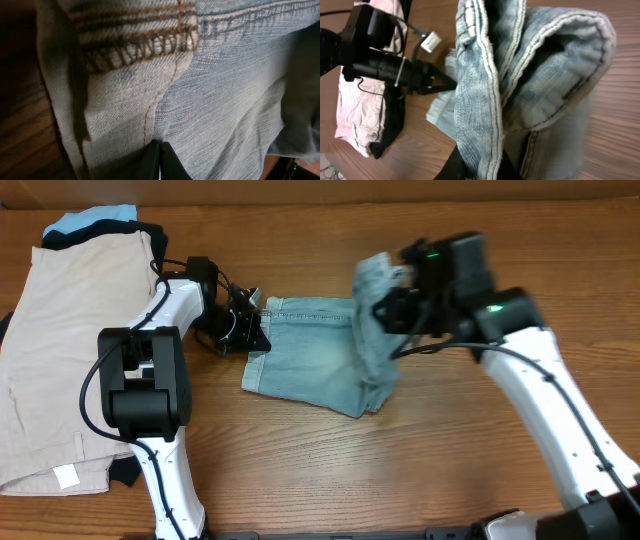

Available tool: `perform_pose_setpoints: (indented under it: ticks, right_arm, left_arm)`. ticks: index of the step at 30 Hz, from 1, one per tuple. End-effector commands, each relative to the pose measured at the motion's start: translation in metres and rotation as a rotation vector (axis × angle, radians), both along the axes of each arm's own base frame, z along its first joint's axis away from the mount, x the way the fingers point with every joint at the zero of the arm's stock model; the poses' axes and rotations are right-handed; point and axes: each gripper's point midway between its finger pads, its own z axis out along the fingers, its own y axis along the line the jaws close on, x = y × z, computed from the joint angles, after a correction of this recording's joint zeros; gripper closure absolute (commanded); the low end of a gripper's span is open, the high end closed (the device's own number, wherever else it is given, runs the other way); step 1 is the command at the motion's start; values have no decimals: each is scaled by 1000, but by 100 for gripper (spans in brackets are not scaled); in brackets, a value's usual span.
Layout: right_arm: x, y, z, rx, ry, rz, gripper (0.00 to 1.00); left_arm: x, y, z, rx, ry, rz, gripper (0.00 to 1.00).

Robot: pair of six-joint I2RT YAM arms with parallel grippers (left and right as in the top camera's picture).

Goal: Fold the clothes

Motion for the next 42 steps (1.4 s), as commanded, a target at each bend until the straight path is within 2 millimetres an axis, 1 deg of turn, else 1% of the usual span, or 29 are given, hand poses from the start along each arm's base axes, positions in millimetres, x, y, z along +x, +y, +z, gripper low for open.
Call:
perform_pose_setpoints:
  ticks: [1, 6, 9, 10, 12, 13, 15, 16, 17, 19, 20, 22, 24, 26, 27, 29, 32, 34, 35, 36, 37, 38, 42]
  right_arm:
    - [15, 27, 4, 30, -9, -91, 96]
    - [27, 75, -24, 53, -2, -80, 96]
    - [31, 97, -45, 58, 12, -59, 96]
    - [31, 107, -58, 53, 21, -43, 92]
    - [29, 113, -65, 48, 30, -30, 69]
    - [28, 115, -68, 44, 34, -26, 53]
    - [26, 116, -69, 43, 40, -21, 17]
    - [25, 116, -67, 47, 41, -15, 8]
    - [24, 116, -65, 55, 43, -9, 5]
    - [25, 113, -59, 85, 54, -2, 5]
    - [25, 111, -57, 96, 59, 1, 5]
    - [27, 106, -51, 129, 72, 8, 5]
    - [28, 97, -49, 140, 90, -1, 5]
    - [27, 89, -52, 130, 117, -15, 5]
    - [24, 82, -57, 113, 146, -26, 5]
    - [18, 77, -63, 87, 172, -21, 5]
    - [11, 71, -71, 43, 196, -7, 7]
    - [6, 71, -79, 12, 212, -10, 10]
    - [1, 74, -86, -1, 224, 2, 12]
    - [-3, 77, -92, -10, 234, 12, 14]
    - [-10, 81, -105, -29, 259, 24, 19]
    - [-19, 84, -121, -46, 296, 29, 26]
    - [-32, 85, -152, -77, 380, 1, 42]
  left_arm:
    - [-4, -1, -11, 55, 14, -20, 96]
    - [-4, -1, -11, 55, 14, -20, 96]
    - [-4, -1, -11, 55, 14, -20, 96]
    - [-4, -1, -11, 55, 14, -20, 96]
    - [-4, -1, -11, 55, 15, -20, 96]
    - [-4, -1, -11, 55, 17, -20, 94]
    - [-5, 1, -11, 55, 24, -14, 93]
    - [-5, 2, -9, 55, 28, -10, 92]
    - [-5, 5, -7, 55, 34, -4, 87]
    - [-3, 12, 4, 54, 56, 17, 78]
    - [-1, 16, 11, 54, 66, 26, 71]
    - [2, 27, 29, 69, 87, 45, 54]
    - [6, 41, 48, 106, 99, 62, 36]
    - [9, 57, 68, 148, 104, 79, 21]
    - [11, 71, 86, 190, 100, 93, 13]
    - [14, 84, 104, 235, 90, 112, 5]
    - [20, 103, 131, 296, 69, 180, 2]
    - [24, 108, 147, 299, 48, 221, 2]
    - [27, 109, 153, 298, 35, 236, 2]
    - [29, 110, 156, 299, 25, 244, 2]
    - [32, 109, 158, 297, 13, 248, 2]
    - [32, 108, 158, 297, 11, 245, 1]
    - [35, 107, 156, 298, 0, 242, 0]
